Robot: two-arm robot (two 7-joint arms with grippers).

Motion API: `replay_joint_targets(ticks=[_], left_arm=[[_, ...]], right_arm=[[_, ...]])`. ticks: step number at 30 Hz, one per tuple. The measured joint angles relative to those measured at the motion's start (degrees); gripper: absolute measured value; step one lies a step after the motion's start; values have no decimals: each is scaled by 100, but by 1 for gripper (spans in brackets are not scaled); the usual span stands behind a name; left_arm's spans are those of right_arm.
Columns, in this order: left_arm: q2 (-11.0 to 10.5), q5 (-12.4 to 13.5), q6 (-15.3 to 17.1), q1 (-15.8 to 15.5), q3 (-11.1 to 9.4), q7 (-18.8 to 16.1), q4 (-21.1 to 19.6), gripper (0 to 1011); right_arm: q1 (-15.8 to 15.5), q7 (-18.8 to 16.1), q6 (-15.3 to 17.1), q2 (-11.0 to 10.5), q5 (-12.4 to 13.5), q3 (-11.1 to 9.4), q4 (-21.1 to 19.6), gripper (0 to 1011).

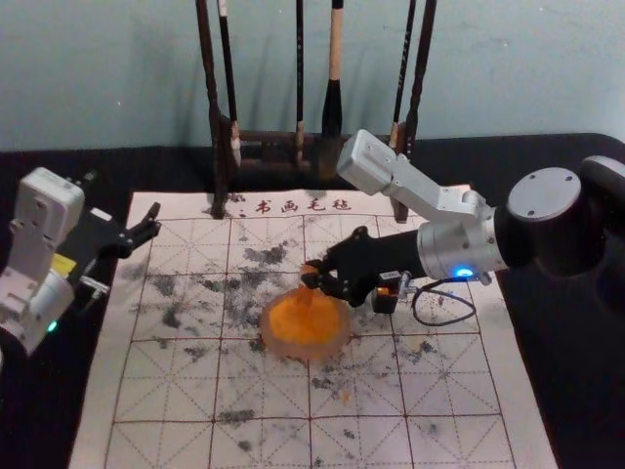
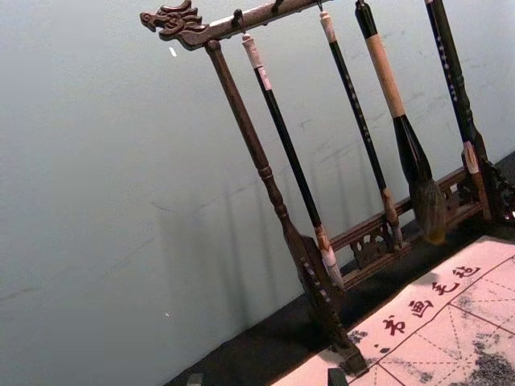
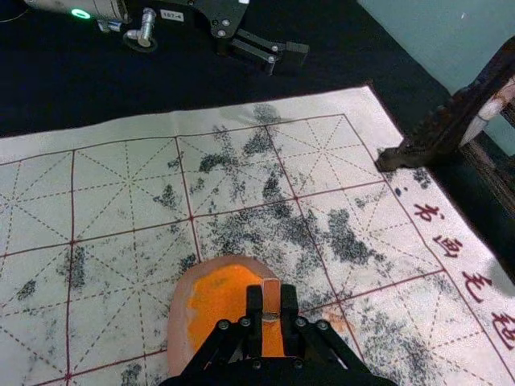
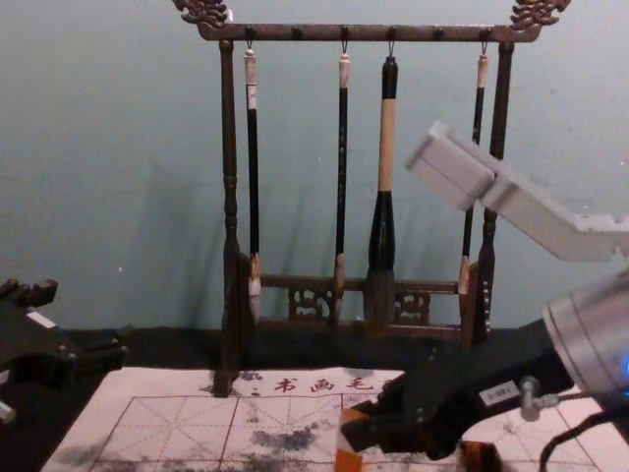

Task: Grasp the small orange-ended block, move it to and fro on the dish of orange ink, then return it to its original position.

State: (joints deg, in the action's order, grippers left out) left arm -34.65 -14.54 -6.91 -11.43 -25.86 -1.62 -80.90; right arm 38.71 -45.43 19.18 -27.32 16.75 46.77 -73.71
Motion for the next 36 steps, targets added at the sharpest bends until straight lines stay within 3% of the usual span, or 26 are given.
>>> replay_joint_targets(ticks=[25,36], left_arm=[[0,0,0,0,0,0,0,1001],[0,0,0,0,0,0,0,1001]], right_arm=[[-272,-156,-13,-510,183,-52,-609,104],[-296,-206,-30,-507,239,44,-724,104]])
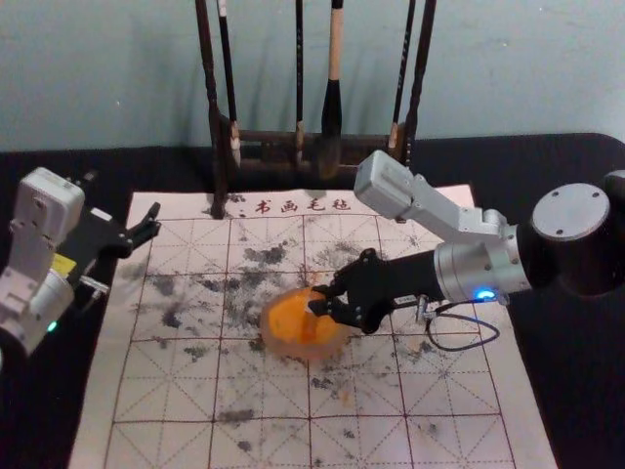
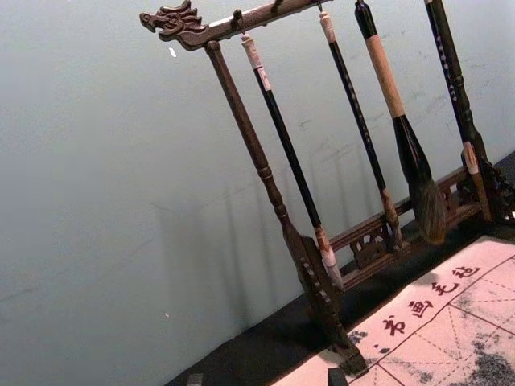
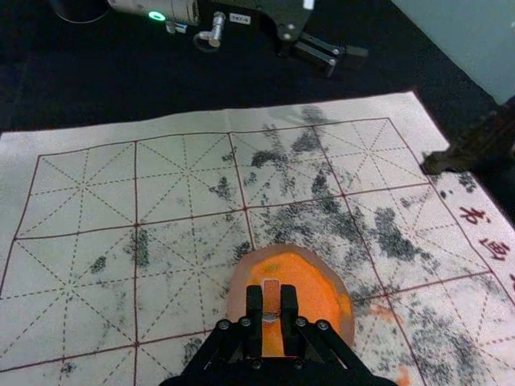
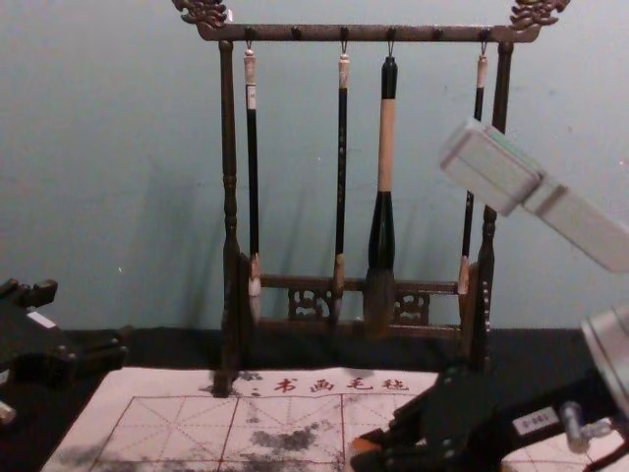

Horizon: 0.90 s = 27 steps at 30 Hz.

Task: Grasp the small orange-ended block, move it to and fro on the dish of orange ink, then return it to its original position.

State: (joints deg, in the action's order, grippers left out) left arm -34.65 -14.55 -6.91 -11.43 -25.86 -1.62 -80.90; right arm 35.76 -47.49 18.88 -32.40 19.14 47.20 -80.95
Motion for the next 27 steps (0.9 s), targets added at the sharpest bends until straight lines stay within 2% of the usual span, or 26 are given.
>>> replay_joint_targets(ticks=[13,27], left_arm=[[0,0,0,0,0,0,0,1001],[0,0,0,0,0,0,0,1001]], right_arm=[[124,-14,-24,180,-14,127,174,104],[320,124,-62,466,-112,144,637,104]])
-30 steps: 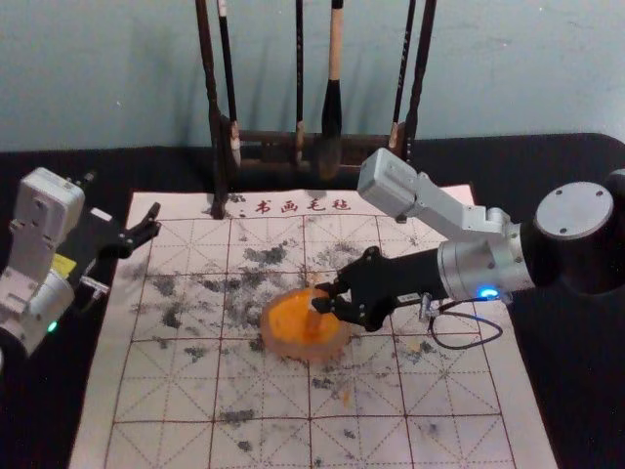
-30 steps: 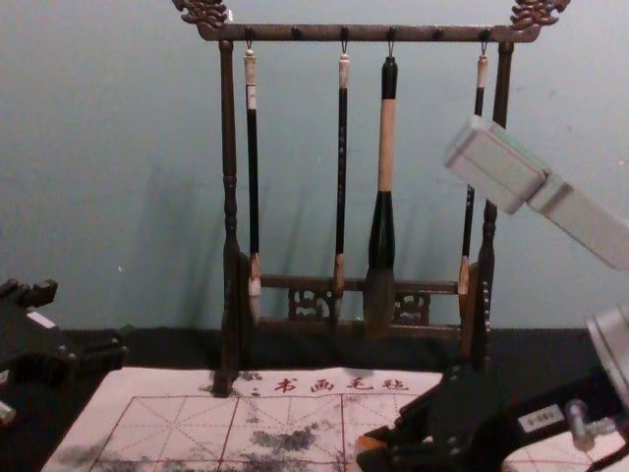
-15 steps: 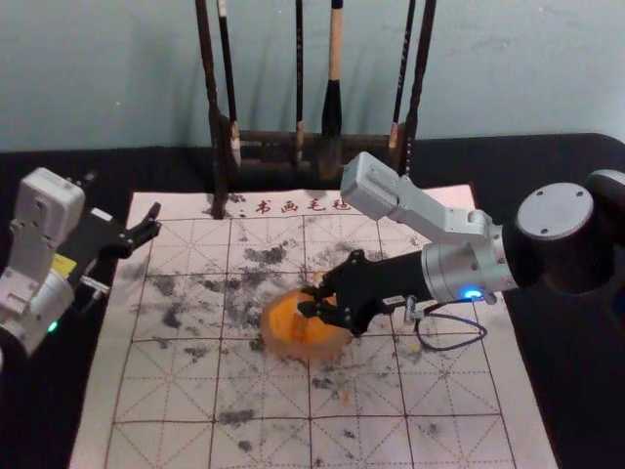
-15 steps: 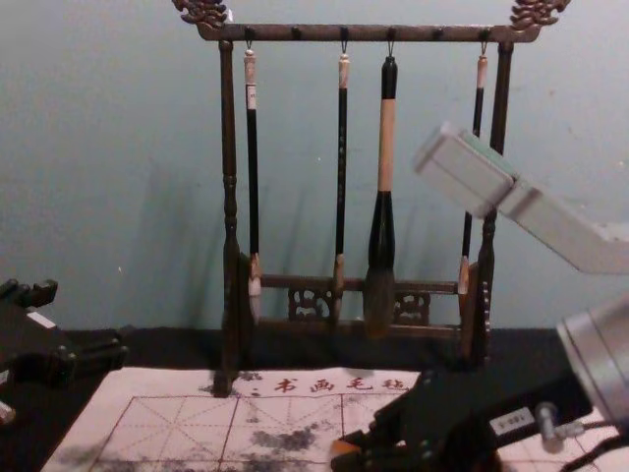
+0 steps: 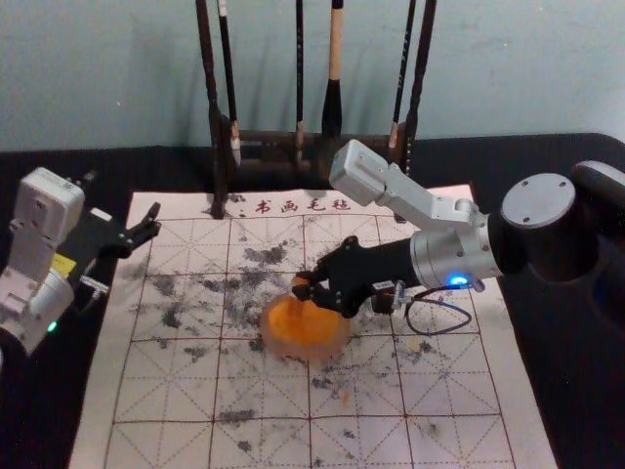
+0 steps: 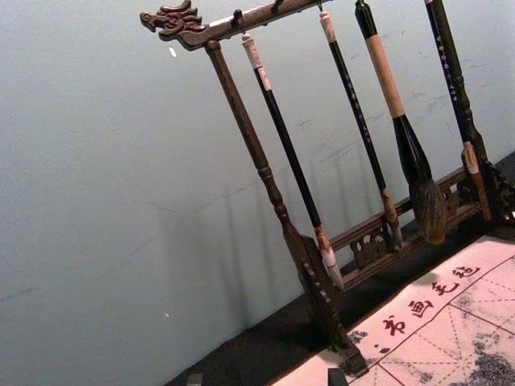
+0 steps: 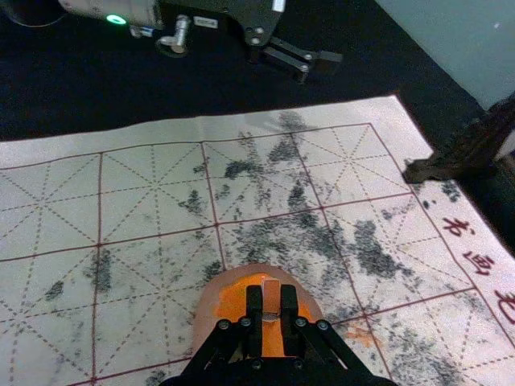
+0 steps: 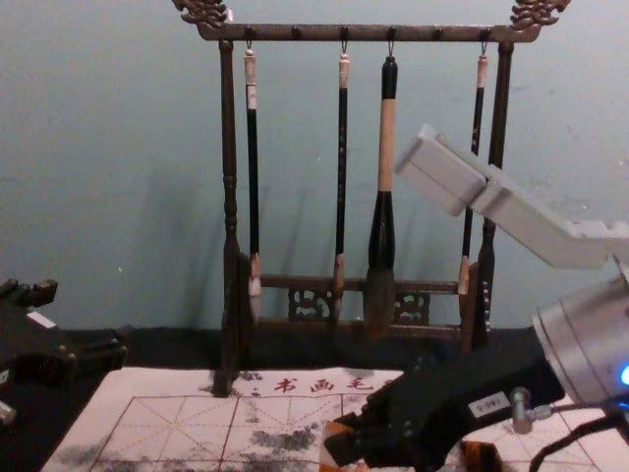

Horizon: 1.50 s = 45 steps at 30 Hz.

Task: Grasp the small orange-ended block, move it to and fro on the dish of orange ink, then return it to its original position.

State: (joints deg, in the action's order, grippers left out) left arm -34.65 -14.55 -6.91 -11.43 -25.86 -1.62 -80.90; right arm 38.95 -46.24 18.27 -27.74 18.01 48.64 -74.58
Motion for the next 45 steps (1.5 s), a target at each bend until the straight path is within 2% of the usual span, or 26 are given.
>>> replay_joint_targets(ticks=[10,24,36,45], left_arm=[[0,0,0,0,0,0,0,1001],[0,0,0,0,0,0,0,1001],[0,0,0,0,0,0,0,1001],[0,0,0,0,0,0,0,1001]], right_arm=[[3,56,-7,-21,-38,-82,57,104],[-125,-25,-41,-283,-59,-164,-183,104],[-225,-161,-76,-426,-38,-118,-410,104],[-224,-218,-92,-389,-20,-40,-440,104]])
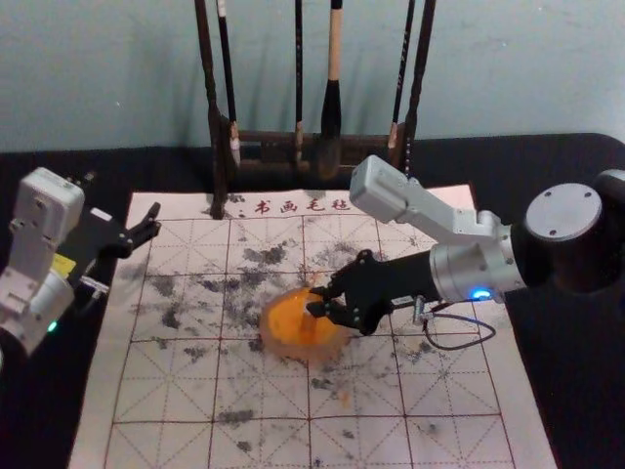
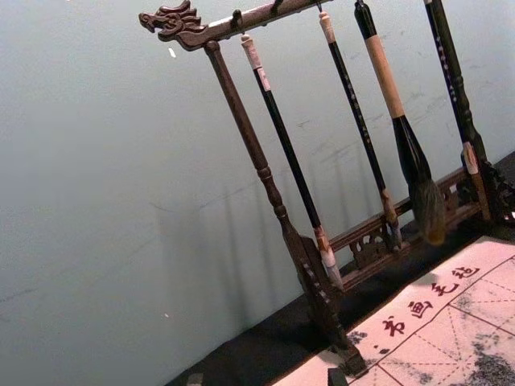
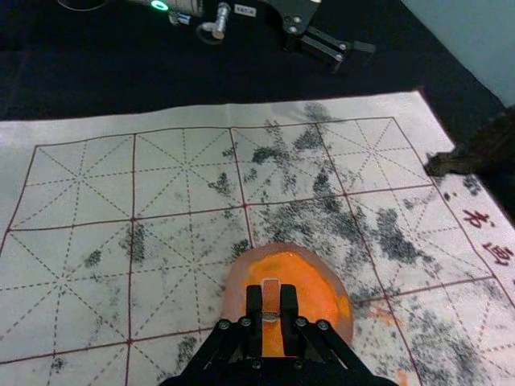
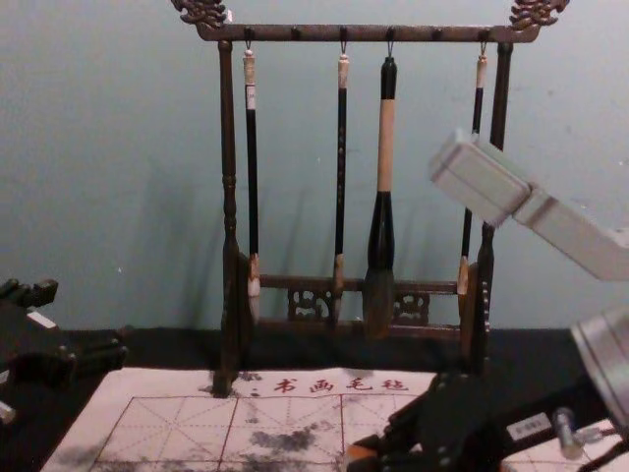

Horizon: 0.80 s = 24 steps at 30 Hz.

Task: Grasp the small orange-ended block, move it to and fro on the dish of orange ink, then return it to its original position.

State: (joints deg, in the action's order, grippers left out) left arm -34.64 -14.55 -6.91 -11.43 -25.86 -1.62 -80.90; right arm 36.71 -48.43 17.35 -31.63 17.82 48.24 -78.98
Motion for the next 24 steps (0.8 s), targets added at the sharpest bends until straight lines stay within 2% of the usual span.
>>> replay_joint_targets(ticks=[10,24], left_arm=[[0,0,0,0,0,0,0,1001],[0,0,0,0,0,0,0,1001]], right_arm=[[121,-26,-4,186,-11,83,177,104],[300,95,-22,435,-90,93,557,104]])
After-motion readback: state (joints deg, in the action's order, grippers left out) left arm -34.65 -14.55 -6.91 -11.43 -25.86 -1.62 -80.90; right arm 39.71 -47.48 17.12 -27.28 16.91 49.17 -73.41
